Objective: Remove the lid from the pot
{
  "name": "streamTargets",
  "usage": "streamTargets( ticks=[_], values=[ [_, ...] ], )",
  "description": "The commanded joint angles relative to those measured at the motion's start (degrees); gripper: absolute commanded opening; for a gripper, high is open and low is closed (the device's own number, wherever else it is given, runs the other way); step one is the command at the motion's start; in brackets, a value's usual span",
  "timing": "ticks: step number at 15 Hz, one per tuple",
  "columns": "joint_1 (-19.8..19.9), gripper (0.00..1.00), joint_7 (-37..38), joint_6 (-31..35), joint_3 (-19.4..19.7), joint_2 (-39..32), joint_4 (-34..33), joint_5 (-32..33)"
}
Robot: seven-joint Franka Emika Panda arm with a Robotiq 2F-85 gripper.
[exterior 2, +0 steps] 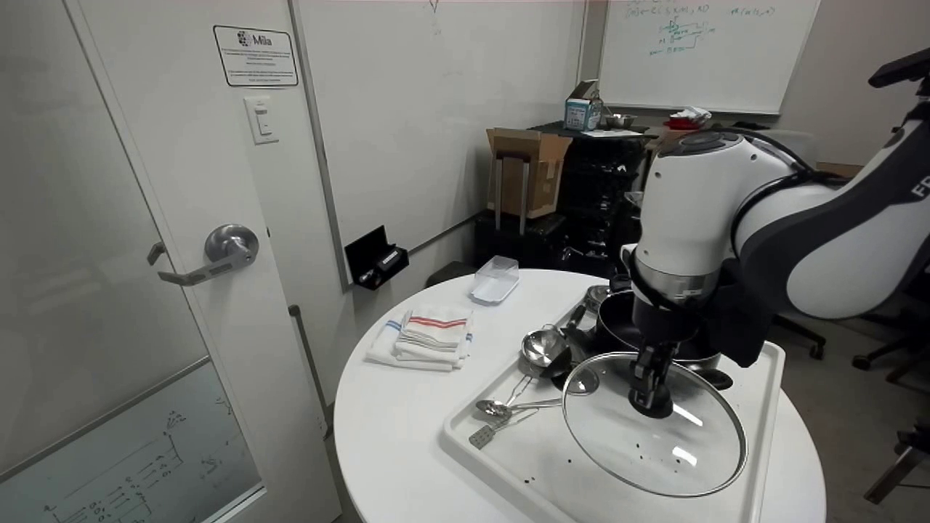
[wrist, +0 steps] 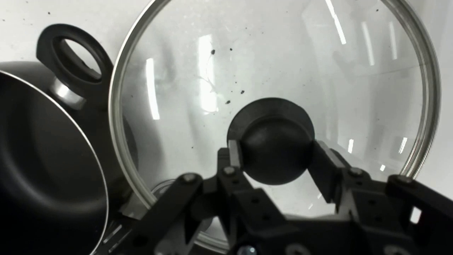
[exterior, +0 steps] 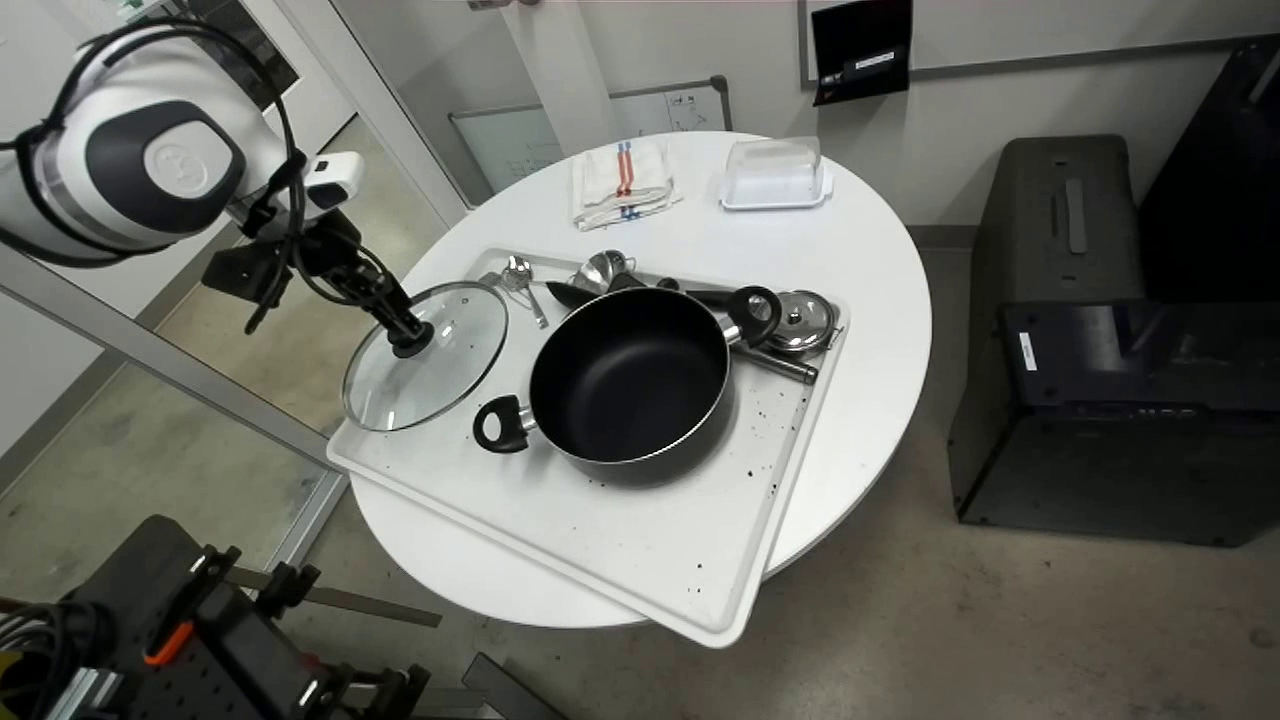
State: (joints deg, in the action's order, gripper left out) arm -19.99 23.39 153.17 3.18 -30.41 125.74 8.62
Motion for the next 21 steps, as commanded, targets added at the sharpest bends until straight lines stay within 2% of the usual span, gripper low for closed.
streamTargets(
  ticks=[1,10,21],
  values=[
    [0.42,0.25,-0.43,1.8,-0.72,-1.93,-1.0,-0.36],
    [0.85,0.25,-2.76,5.22,-0.15,-8.35,-3.36,-0.54],
    [1.72,0.25,-6.08,3.39,0.49,-15.08,-8.2,-0.83]
  ],
)
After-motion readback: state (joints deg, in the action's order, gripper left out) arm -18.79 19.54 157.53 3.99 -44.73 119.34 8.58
